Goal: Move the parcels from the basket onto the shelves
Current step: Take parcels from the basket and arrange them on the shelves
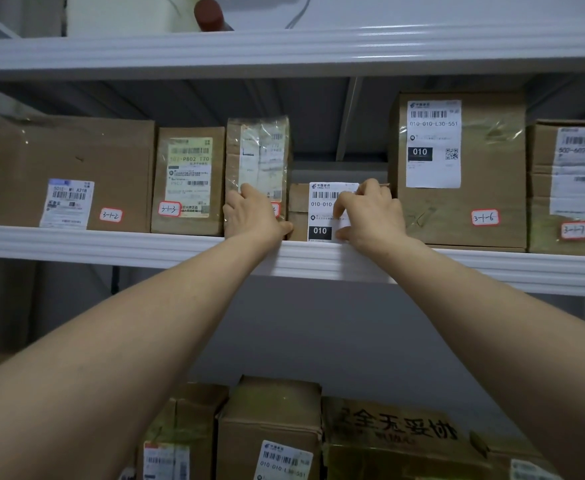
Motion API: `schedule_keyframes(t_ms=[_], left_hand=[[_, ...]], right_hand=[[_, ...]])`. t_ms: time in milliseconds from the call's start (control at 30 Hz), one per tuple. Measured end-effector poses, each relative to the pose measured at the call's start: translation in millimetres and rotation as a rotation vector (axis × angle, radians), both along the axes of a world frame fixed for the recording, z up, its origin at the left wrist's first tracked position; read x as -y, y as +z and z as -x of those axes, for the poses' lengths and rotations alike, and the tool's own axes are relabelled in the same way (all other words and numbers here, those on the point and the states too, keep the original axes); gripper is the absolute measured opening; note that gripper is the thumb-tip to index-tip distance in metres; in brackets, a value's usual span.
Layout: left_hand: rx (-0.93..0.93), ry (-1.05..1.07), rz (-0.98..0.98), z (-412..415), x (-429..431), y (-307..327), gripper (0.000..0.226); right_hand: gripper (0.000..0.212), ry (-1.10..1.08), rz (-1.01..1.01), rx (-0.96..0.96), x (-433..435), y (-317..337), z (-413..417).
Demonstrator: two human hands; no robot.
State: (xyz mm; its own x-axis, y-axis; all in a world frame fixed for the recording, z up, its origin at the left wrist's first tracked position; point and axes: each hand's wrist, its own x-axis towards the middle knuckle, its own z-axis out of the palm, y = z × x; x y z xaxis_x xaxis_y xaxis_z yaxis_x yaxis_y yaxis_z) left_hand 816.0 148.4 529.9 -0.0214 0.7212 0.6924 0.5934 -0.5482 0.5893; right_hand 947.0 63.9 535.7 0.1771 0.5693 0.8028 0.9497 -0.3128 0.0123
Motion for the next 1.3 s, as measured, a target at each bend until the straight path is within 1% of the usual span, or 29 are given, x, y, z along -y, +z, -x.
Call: schedule_keyframes(t_ms=[167,267,400,533,633,733,867,967,1133,1200,1300], left_hand=[[0.008,-0.009,0.011,0.4,0.9,-0.4,0.088],[0.035,-0.021,-0.001,6.7,2.0,-0.9,0.083],[0.074,-0.003,-0.086,35.5,0.7,-0.2,0.061],[0.065,0.087,-0.107,82.5,-10.7,-4.9,0.056],[0.057,0.133,-0.100,124.4,-28.9,-9.3,0.054],[0.046,0.150,-0.076,166.9,-55.2,-9.4,0.060],[0.037,0.158,-0.044,217.8,-94.0,-1.9,0.070],[0.058,0.139,0.002,246.7,-114.3,4.3,0.077],[0.038,0.133,0.129,273.7,-143.7,7.4,0.103],[0.035,0.131,0.146,277.9,-151.9,6.6,0.108],[0.045,0.110,0.153,278.5,-156.8,6.0,0.112]], right_hand=[[0.033,0.005,0.006,-0.006,-2.9,1.5,-1.8],[0.030,0.041,-0.045,0.007,-3.3,2.0,4.0],[0.029,0.174,-0.119,0.107,-10.4,1.5,39.4],[0.027,0.351,-0.129,0.112,-27.5,-3.1,88.5],[0.026,0.427,-0.094,0.111,-48.8,-8.6,125.2],[0.026,0.415,-0.105,0.105,-73.9,-8.7,159.6],[0.032,0.320,-0.112,0.095,-109.2,-4.4,197.5],[0.030,0.247,-0.116,0.065,-126.4,-1.3,214.6],[0.027,0.068,-0.077,0.035,-140.8,6.3,228.3],[0.027,0.034,-0.059,-0.014,-145.2,7.4,231.2],[0.026,0.001,-0.039,-0.037,-150.2,7.0,232.7]])
